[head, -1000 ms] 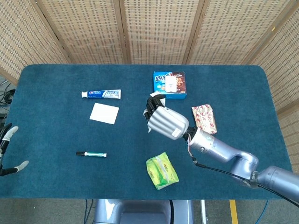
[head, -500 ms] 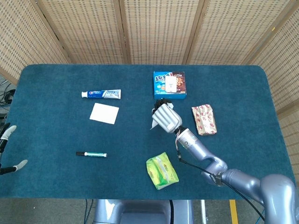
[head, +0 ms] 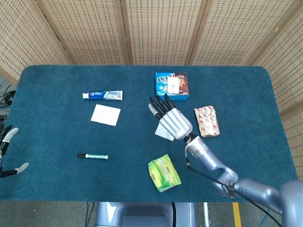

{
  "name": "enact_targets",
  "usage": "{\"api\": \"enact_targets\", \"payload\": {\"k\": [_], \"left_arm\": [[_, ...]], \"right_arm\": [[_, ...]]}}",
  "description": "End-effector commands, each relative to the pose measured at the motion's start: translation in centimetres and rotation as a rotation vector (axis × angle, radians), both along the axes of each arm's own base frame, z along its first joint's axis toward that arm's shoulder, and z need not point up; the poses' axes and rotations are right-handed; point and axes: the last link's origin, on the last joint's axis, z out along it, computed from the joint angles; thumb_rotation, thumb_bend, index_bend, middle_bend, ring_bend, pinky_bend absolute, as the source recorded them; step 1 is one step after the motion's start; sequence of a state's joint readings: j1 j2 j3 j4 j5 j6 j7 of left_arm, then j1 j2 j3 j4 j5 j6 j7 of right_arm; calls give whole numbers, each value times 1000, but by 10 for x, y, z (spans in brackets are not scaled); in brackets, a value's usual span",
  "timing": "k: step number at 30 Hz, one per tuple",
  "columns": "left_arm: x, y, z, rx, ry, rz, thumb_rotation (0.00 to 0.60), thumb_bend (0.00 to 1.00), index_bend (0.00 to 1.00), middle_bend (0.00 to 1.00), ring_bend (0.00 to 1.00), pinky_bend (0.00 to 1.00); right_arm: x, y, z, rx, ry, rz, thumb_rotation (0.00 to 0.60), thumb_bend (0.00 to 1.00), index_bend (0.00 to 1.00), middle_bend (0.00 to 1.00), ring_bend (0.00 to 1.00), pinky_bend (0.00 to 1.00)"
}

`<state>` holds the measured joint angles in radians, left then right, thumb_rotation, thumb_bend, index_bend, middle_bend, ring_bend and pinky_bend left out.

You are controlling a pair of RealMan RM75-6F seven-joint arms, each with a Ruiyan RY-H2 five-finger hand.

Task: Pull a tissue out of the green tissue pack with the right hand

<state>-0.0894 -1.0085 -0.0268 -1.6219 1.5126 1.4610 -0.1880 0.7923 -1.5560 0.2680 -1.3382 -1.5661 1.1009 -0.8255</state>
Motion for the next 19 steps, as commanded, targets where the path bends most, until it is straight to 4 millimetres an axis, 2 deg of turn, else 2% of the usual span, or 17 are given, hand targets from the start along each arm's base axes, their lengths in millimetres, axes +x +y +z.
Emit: {"api": "enact_targets", "payload": {"k": [1, 5, 9, 13, 19], "left_arm": [[-1, 0, 0, 3, 2, 0, 600, 0, 0, 0, 0, 0], [-1, -1, 0, 12, 10, -6, 600, 0, 0, 0, 0, 0], [3, -4, 0, 29, 13, -21, 600, 0, 0, 0, 0, 0], [5, -7, -2, 41, 26, -29, 600, 0, 0, 0, 0, 0], [8, -11, -5, 53, 39, -48, 600, 0, 0, 0, 0, 0]], "right_arm": [[-29, 32, 56, -25, -117, 0, 600, 0, 0, 0, 0, 85], [-68, 58, 92, -45, -164, -75, 600, 0, 0, 0, 0, 74], [-101, 86, 114, -20, -286, -187, 600, 0, 0, 0, 0, 74], [-131, 111, 125, 27, -432, -287, 600, 0, 0, 0, 0, 73], [-162, 138, 125, 30, -548, -395, 600, 0, 0, 0, 0, 58]]}}
